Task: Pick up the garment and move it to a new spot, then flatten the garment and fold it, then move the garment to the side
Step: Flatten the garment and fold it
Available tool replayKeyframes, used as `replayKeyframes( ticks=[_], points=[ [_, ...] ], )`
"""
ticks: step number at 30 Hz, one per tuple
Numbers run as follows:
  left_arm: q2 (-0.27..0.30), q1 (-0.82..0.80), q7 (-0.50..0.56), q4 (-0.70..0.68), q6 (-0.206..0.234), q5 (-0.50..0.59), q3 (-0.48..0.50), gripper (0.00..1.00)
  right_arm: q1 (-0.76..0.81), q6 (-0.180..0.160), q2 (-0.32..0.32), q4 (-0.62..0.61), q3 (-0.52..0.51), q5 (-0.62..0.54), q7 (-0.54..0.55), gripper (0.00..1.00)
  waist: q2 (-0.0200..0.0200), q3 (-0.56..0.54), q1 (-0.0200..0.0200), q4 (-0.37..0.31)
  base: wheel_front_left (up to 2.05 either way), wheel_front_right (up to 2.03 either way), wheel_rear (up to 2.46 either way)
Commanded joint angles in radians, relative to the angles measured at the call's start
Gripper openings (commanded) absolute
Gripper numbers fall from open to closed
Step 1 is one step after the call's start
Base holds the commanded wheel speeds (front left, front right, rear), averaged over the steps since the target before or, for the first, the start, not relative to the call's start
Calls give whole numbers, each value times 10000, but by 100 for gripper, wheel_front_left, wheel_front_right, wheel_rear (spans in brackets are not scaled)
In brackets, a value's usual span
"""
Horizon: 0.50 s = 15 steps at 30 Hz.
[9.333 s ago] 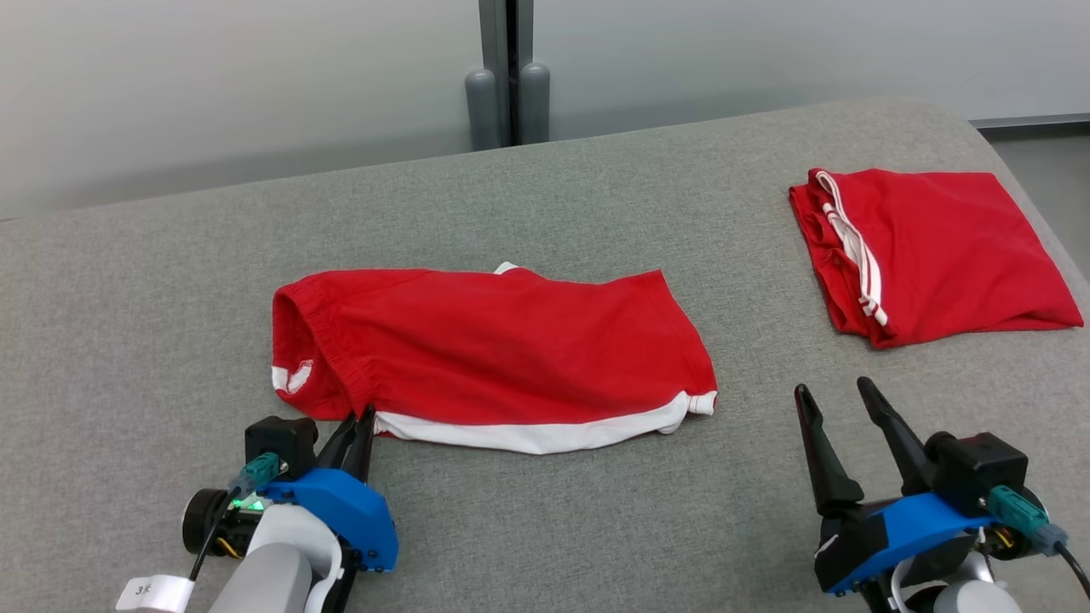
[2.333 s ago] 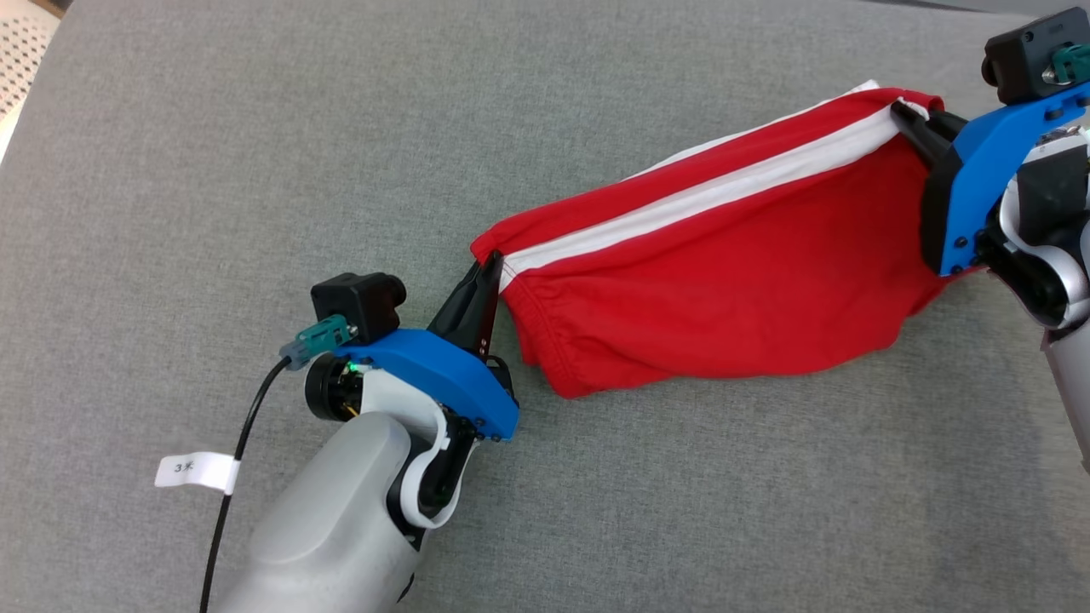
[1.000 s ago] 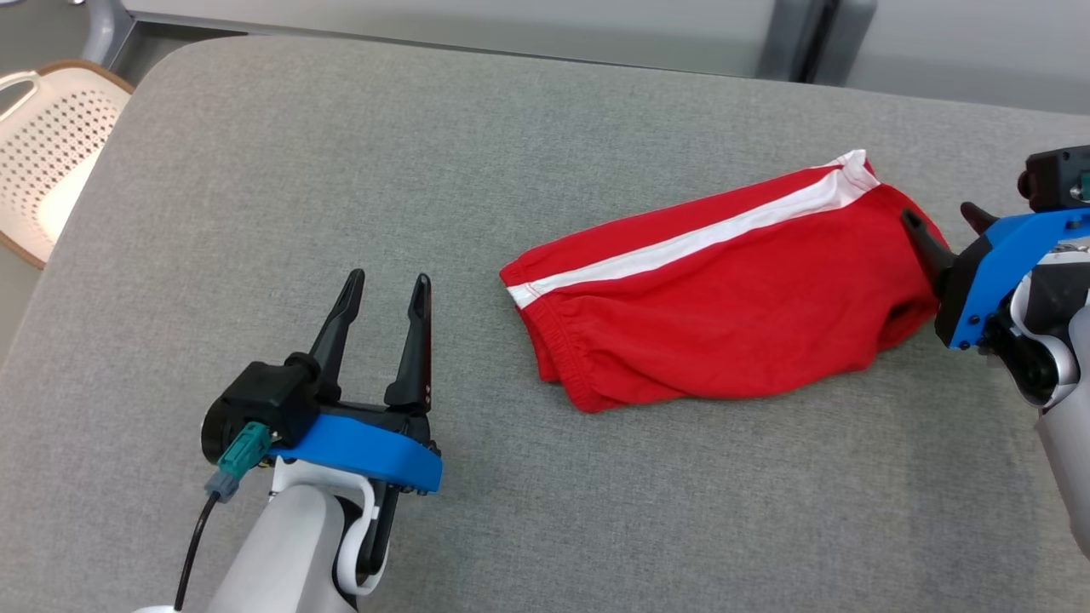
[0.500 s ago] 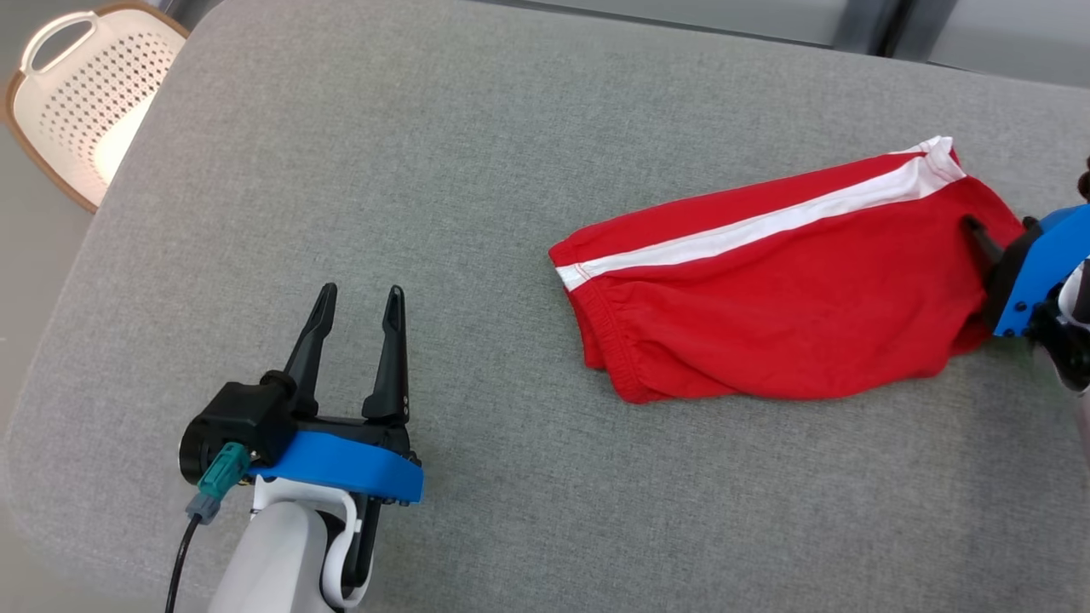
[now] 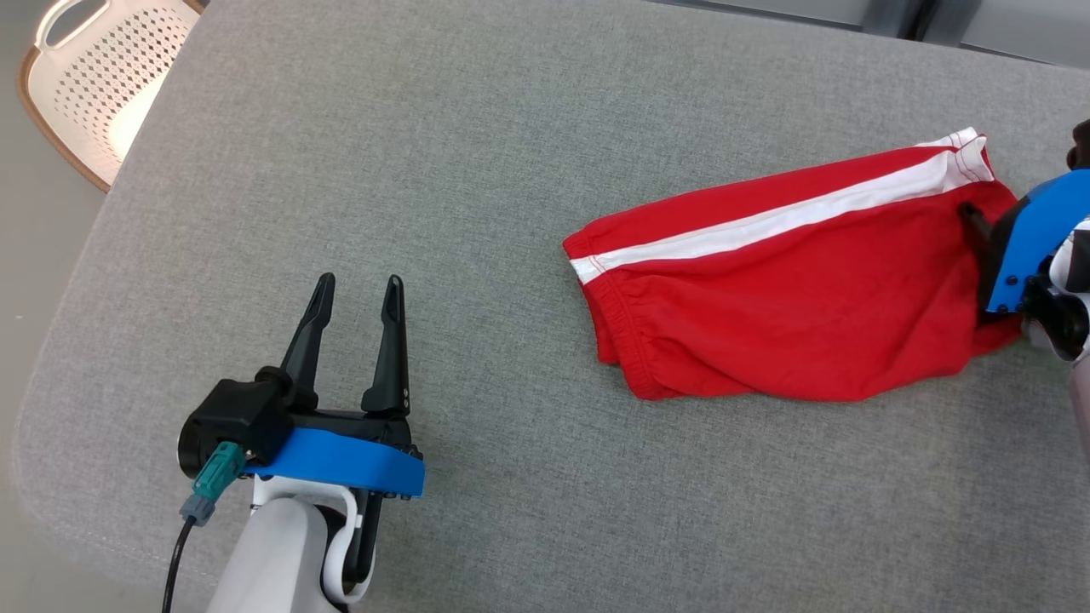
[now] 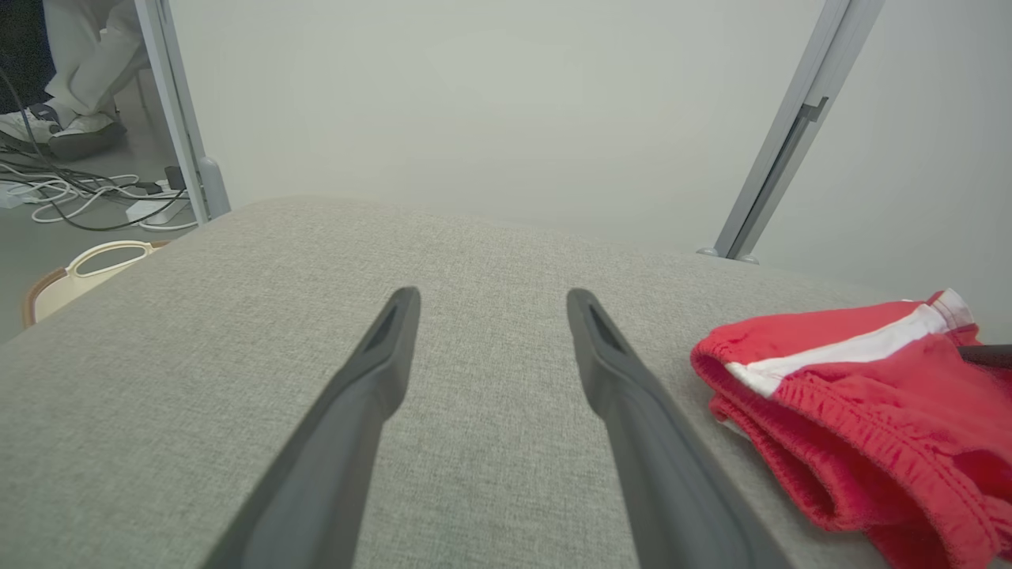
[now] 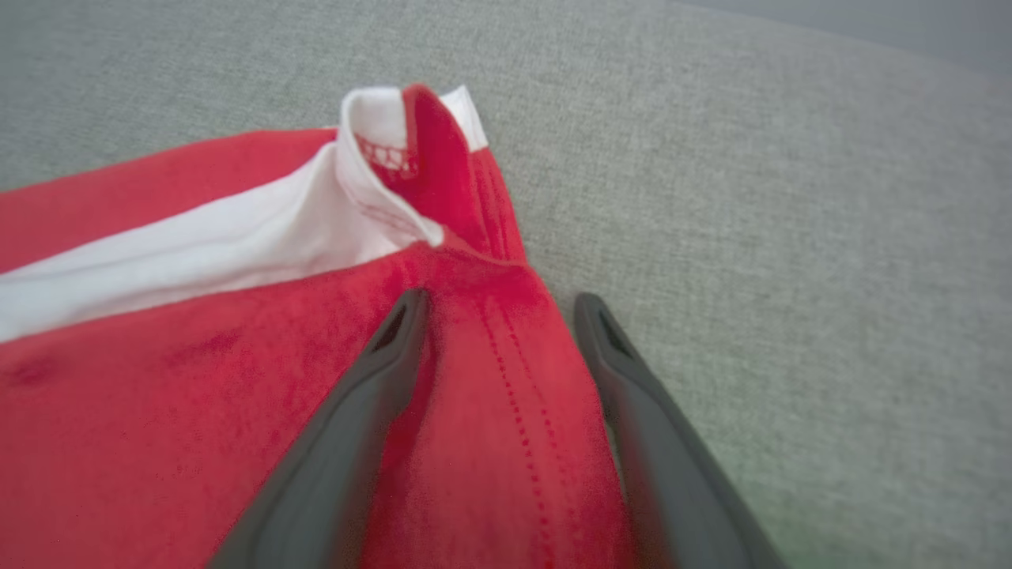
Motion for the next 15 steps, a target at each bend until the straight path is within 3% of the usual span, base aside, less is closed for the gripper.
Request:
replayKeyframes(
  ticks=[1, 2, 8, 15],
  points=[
    [-7, -90, -42, -46, -62, -11, -8, 100, 649, 123, 548, 194, 477, 203, 421, 36, -1, 38, 1, -30, 0, 0, 0],
    [-9, -99, -42, -56, -63, -18, -5, 100, 723, 123, 521, 106, 623, 294, 434, 0, -1, 48, 1, -53, 0, 0, 0],
    [-12, -106, -42, 1, -43, -5, 0, 100, 985, 74, 110, -499, 924, 755, 71, 0, -1, -57, 1, -255, 0, 0, 0],
    [26, 49, -44, 88, -44, 36, -39, 100, 1210, 60, -202, -1173, 407, 962, -660, 0, -1, -406, 1, -608, 0, 0, 0]
  ],
)
